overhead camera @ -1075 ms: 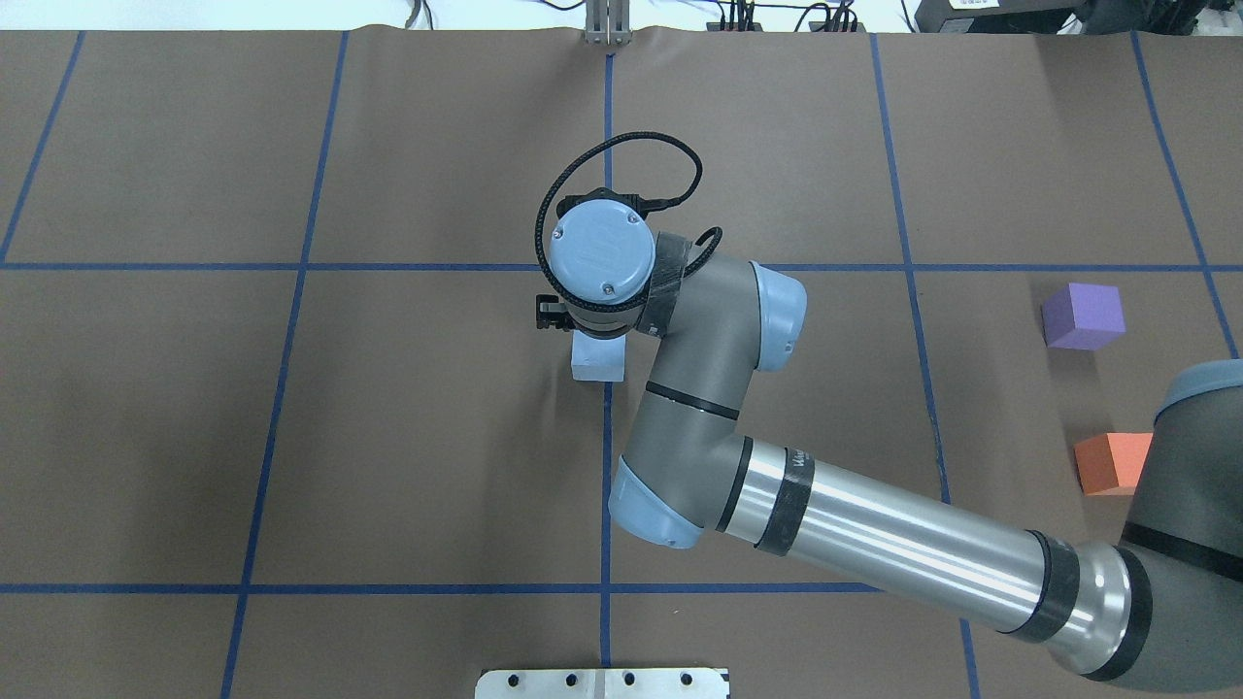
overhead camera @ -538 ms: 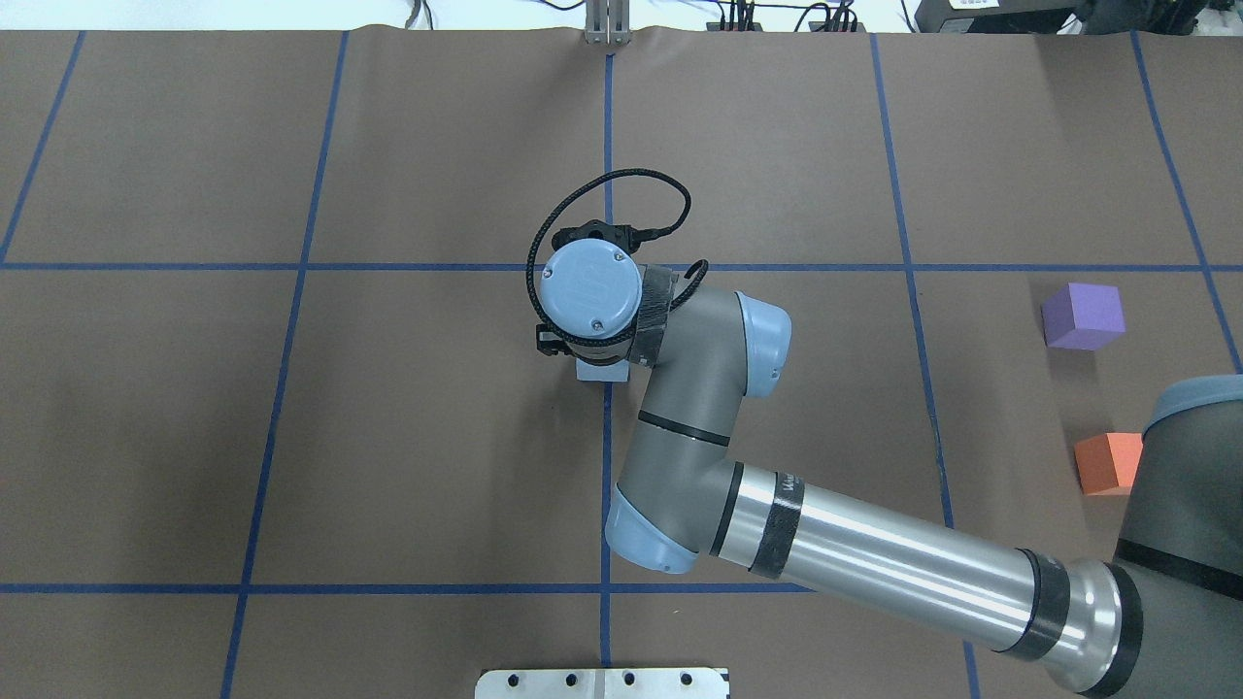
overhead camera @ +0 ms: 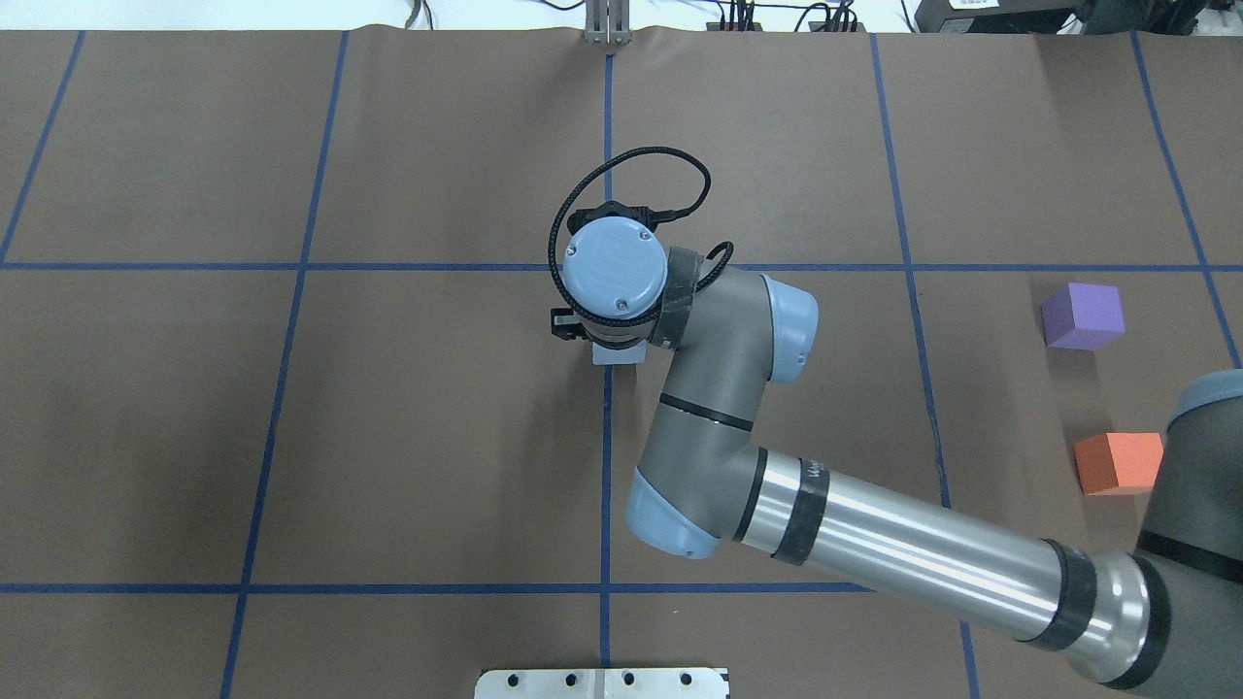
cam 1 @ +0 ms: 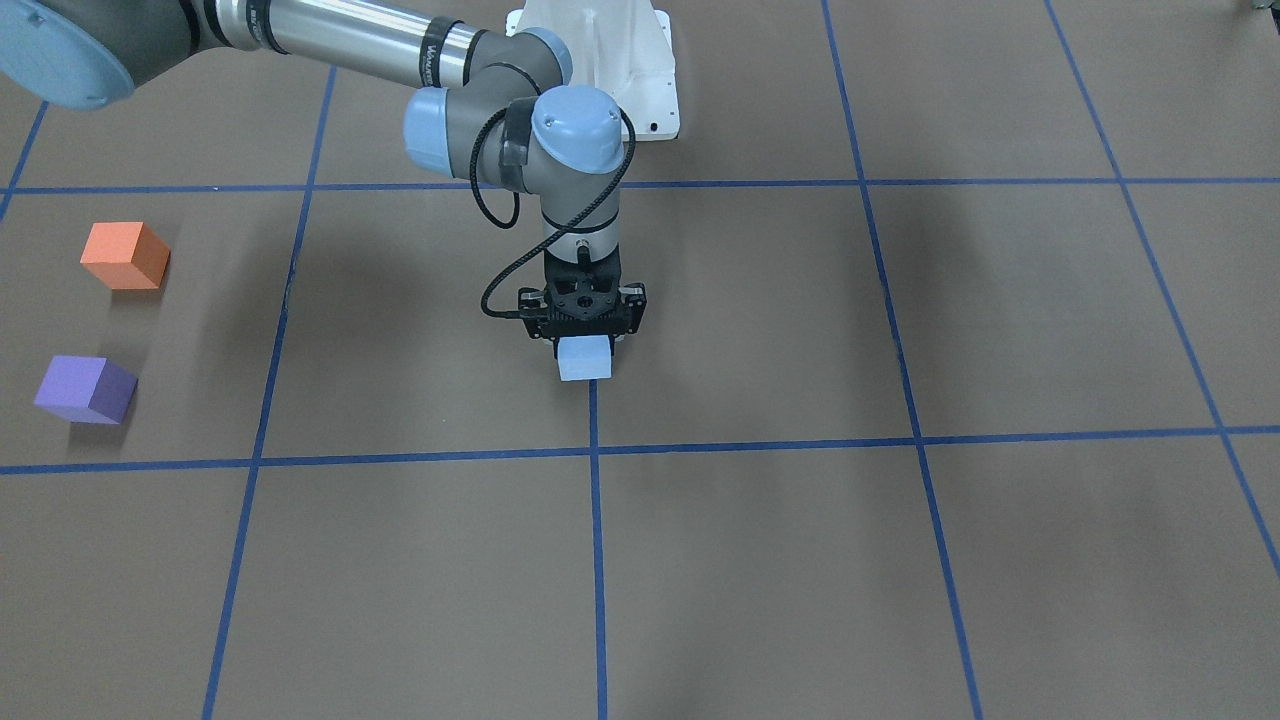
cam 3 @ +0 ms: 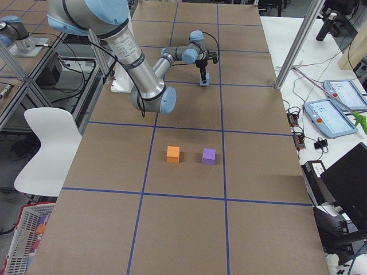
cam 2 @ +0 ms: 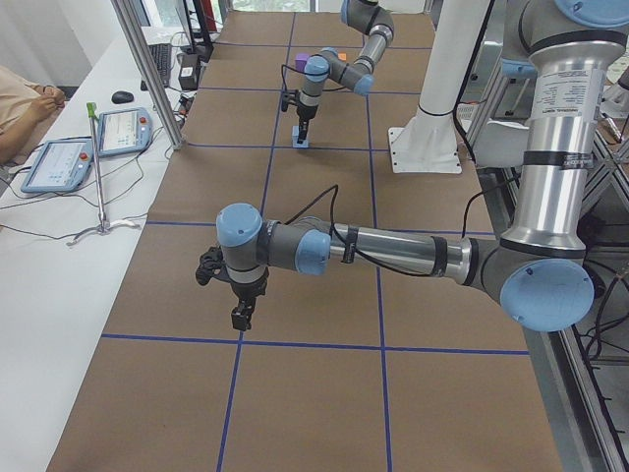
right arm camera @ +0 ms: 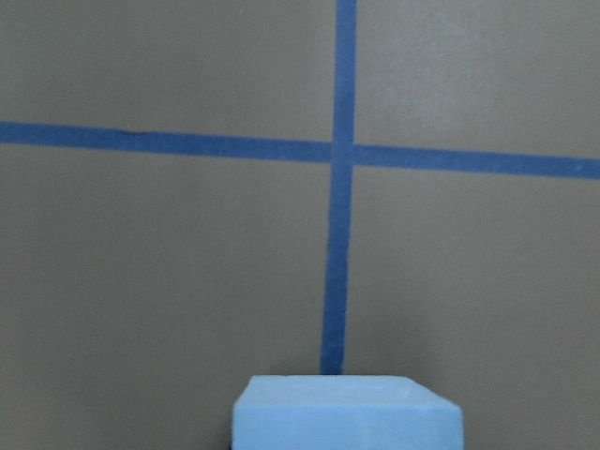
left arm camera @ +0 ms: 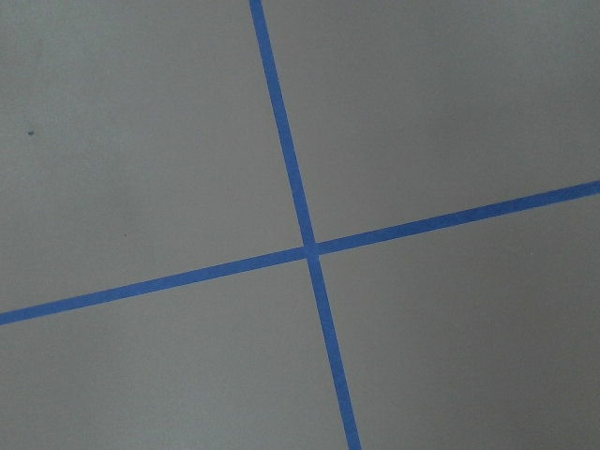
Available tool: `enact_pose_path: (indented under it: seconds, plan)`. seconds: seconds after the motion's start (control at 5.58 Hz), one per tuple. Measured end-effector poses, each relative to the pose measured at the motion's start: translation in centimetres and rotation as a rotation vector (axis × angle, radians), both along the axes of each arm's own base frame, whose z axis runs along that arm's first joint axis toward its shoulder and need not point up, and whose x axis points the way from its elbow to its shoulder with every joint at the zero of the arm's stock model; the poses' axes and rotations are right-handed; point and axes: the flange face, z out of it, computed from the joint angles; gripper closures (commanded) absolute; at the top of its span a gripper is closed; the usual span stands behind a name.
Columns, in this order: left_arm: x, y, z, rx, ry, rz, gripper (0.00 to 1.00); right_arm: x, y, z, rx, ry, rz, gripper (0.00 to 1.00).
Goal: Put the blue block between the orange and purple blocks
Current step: 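Carry the light blue cube with the right gripper toward the purple cube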
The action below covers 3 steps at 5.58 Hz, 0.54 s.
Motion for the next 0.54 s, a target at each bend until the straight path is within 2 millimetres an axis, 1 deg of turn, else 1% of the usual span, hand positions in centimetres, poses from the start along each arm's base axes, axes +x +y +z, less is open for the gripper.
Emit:
enact_pose_path:
  seconds: [0.18,0.36,0.54]
  plan:
    - [0.0,0.1,0.0,-0.001,0.001,0.000,0.00,8.5,-0.7,3.0,0.019,-0.001,-0.028,1.00]
    - [0.1,0.1,0.1,-0.002,0.002,0.002,0.00,16.9,-0.7,6.6,0.034,0.013,-0.062,1.00]
    - [0.1,0.2,0.1,-0.002,0.002,0.003,0.00,23.2,-0.6,10.4,0.038,0.038,-0.096,1.00]
